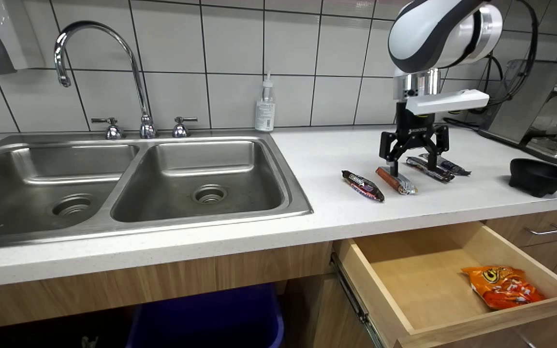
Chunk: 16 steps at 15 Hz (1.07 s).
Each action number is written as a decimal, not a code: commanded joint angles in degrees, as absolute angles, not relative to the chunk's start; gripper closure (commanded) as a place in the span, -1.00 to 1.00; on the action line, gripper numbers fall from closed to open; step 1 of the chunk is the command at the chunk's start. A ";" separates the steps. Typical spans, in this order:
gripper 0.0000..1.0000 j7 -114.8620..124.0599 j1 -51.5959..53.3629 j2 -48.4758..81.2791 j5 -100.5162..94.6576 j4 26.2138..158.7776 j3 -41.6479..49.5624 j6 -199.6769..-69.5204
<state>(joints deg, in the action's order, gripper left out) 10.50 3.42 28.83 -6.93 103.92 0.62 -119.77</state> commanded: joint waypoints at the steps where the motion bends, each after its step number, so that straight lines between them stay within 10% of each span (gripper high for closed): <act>1: -1.00 10.03 3.56 33.28 -5.03 96.37 0.49 -113.84; 16: -1.00 10.37 3.80 38.25 -4.08 89.15 0.96 -109.42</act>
